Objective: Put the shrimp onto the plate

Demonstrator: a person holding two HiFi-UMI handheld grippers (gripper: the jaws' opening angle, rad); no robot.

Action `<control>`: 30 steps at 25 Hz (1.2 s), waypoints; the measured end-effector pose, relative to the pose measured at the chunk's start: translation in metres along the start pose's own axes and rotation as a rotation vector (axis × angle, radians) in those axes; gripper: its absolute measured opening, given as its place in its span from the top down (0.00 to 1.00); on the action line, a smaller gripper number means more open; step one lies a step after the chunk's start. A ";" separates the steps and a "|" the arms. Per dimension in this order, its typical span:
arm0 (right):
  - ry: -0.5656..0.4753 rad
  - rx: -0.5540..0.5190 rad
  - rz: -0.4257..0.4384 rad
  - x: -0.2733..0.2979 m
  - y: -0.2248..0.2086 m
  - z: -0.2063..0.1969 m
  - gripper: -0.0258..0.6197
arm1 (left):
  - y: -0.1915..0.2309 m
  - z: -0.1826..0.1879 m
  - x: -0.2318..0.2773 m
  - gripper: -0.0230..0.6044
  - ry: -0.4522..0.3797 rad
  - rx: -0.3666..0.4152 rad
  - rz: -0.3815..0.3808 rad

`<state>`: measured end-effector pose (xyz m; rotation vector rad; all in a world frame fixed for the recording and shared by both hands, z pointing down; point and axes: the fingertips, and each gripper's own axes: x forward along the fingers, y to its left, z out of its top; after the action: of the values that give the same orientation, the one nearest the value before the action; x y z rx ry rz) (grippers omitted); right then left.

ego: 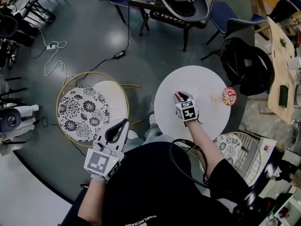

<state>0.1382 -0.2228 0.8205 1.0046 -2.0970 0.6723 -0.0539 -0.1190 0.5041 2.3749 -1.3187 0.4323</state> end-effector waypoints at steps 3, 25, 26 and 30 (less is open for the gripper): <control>-0.011 -0.005 -0.010 -0.004 -0.001 0.005 0.84 | 0.000 0.001 -0.003 0.95 -0.006 -0.002 0.001; -0.181 -0.023 -0.044 -0.074 0.034 0.070 0.84 | 0.004 0.019 -0.020 0.95 -0.100 0.016 -0.055; -0.196 -0.029 -0.046 -0.080 0.038 0.076 0.84 | 0.005 0.020 -0.022 0.95 -0.106 0.015 -0.059; -0.260 -0.046 -0.039 -0.099 0.056 0.102 0.84 | 0.010 0.022 -0.025 0.95 -0.121 0.016 -0.071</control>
<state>0.0992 -0.2178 0.6722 1.1554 -2.2975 0.4929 -0.0737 -0.1163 0.4759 2.4865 -1.2811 0.2837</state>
